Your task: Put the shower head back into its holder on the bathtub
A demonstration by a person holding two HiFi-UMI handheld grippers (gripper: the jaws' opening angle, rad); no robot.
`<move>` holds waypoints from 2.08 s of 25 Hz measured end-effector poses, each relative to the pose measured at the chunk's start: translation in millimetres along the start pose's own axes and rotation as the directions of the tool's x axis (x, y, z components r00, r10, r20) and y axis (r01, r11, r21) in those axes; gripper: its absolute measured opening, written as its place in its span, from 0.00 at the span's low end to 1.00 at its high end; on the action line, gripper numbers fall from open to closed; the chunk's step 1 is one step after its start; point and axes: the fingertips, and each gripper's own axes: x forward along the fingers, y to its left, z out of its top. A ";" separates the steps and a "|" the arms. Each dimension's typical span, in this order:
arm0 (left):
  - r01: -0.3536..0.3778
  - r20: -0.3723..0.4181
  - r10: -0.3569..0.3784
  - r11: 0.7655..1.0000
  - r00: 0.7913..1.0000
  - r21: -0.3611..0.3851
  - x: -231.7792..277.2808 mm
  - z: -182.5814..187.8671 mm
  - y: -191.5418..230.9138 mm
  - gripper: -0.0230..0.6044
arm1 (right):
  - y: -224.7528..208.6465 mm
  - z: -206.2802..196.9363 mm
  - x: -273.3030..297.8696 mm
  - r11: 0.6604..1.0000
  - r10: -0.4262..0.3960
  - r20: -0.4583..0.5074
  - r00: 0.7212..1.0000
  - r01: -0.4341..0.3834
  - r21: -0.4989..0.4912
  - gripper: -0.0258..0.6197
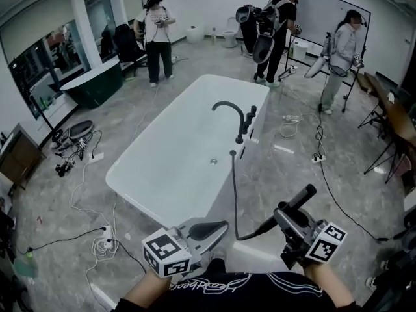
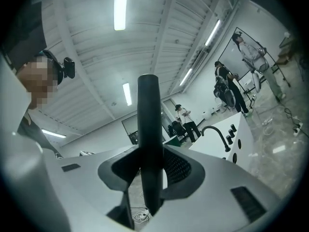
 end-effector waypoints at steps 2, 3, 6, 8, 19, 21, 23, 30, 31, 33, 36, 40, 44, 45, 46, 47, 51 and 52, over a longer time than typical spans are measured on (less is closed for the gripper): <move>0.007 -0.017 -0.007 1.000 1.000 -0.007 6.6 1.9 35.6 0.04 | -16.7 8.2 28.9 1.000 -0.012 -0.006 1.000 0.012 0.005 0.25; 0.018 -0.026 -0.018 1.000 1.000 -0.008 9.7 2.1 51.4 0.04 | -24.8 12.6 43.1 1.000 -0.019 -0.007 1.000 0.019 0.005 0.25; 0.067 -0.060 -0.066 0.998 0.996 0.002 18.1 -0.8 90.7 0.04 | -49.2 26.6 82.2 0.999 -0.036 0.001 0.999 0.036 0.018 0.25; 0.083 -0.096 -0.081 0.996 0.992 0.024 23.7 -5.7 116.5 0.04 | -65.4 36.2 105.4 0.998 -0.050 0.016 0.999 0.049 0.030 0.25; 0.172 -0.272 -0.163 0.985 0.948 0.010 77.1 -54.8 214.7 0.28 | -111.9 93.7 171.3 0.993 -0.117 0.112 0.987 0.112 0.044 0.25; 0.215 -0.331 -0.205 0.977 0.921 -0.005 94.7 -80.4 214.4 0.33 | -119.3 103.8 169.7 0.991 -0.123 0.142 0.982 0.114 0.072 0.25; 0.264 -0.381 -0.250 0.964 0.890 -0.018 113.0 -106.1 212.2 0.33 | -123.9 115.0 169.1 0.990 -0.119 0.172 0.978 0.104 0.094 0.25; 0.378 -0.463 -0.356 0.924 0.812 -0.046 176.5 -174.9 195.6 0.34 | -141.1 145.1 166.8 0.992 -0.099 0.207 0.973 0.081 0.094 0.25; 0.382 -0.475 -0.358 0.923 0.804 -0.050 188.4 -179.6 194.2 0.33 | -146.4 154.3 165.1 0.992 -0.097 0.210 0.973 0.078 0.096 0.25; 0.378 -0.486 -0.358 0.924 0.797 -0.061 210.5 -186.2 192.3 0.33 | -156.1 170.5 161.8 0.992 -0.092 0.213 0.973 0.072 0.102 0.25; 0.364 -0.486 -0.354 0.928 0.799 -0.078 233.9 -196.0 192.2 0.33 | -166.5 182.7 158.4 0.992 -0.080 0.218 0.973 0.057 0.111 0.25; 0.347 -0.479 -0.355 0.932 0.803 -0.109 261.6 -200.7 195.3 0.29 | -187.1 194.2 156.0 0.991 -0.074 0.221 0.972 0.046 0.128 0.25; 0.324 -0.479 -0.339 0.939 0.810 -0.118 275.3 -200.7 201.4 0.17 | -214.5 202.6 149.8 0.988 -0.089 0.209 0.974 0.061 0.139 0.25; 0.317 -0.485 -0.333 0.941 0.809 -0.118 275.6 -201.7 204.4 0.16 | -222.2 203.5 149.0 0.988 -0.096 0.202 0.975 0.069 0.137 0.25; 0.310 -0.493 -0.327 0.943 0.807 -0.119 274.8 -202.7 207.7 0.16 | -230.2 203.9 148.3 0.988 -0.105 0.195 0.975 0.080 0.133 0.25; 0.302 -0.502 -0.321 0.945 0.803 -0.122 273.2 -203.3 210.9 0.15 | -238.6 204.0 147.0 0.987 -0.117 0.188 0.975 0.094 0.128 0.25; 0.252 -0.520 -0.289 0.957 0.804 -0.141 258.5 -205.3 223.6 0.14 | -270.2 198.3 138.7 0.981 -0.174 0.160 0.972 0.156 0.117 0.25; 0.233 -0.521 -0.275 0.961 0.808 -0.147 253.0 -205.2 227.5 0.14 | -277.0 195.1 137.4 0.979 -0.188 0.145 0.971 0.173 0.109 0.25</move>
